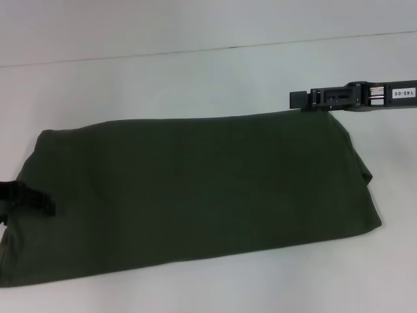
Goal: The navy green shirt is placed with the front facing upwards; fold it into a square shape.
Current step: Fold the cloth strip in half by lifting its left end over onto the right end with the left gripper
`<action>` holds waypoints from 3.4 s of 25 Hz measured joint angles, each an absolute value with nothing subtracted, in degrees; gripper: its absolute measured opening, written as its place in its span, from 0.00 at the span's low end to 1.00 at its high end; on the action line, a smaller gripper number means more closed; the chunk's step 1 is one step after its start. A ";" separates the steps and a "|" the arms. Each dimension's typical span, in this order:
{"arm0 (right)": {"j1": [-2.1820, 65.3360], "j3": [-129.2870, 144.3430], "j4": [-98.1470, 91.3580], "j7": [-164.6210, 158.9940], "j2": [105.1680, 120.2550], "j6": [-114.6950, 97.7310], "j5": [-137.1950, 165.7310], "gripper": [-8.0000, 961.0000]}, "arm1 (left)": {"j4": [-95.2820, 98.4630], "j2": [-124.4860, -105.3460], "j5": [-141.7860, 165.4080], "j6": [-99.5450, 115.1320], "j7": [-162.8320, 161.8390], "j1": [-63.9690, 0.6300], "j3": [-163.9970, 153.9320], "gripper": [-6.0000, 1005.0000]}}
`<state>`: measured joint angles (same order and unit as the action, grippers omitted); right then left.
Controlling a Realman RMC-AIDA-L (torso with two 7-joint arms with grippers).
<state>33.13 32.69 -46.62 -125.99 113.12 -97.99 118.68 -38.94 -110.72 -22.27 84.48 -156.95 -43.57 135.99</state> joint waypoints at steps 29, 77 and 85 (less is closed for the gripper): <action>33.14 30.91 -46.14 -126.13 112.84 -98.71 118.55 0.82 | -39.61 -111.26 -21.70 86.71 -154.40 -45.70 132.89 0.26; 32.71 30.19 -46.14 -126.47 112.75 -98.42 118.57 0.83 | -54.13 -109.68 -20.28 102.95 -150.14 -43.66 141.77 0.07; 32.61 30.14 -46.14 -126.47 112.43 -98.53 118.78 0.83 | -56.51 -107.29 -30.03 113.10 -147.09 -43.55 145.47 0.07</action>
<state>32.61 30.15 -46.14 -126.47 112.43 -98.53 118.78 -56.51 -107.29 -30.03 113.10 -147.09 -43.55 145.47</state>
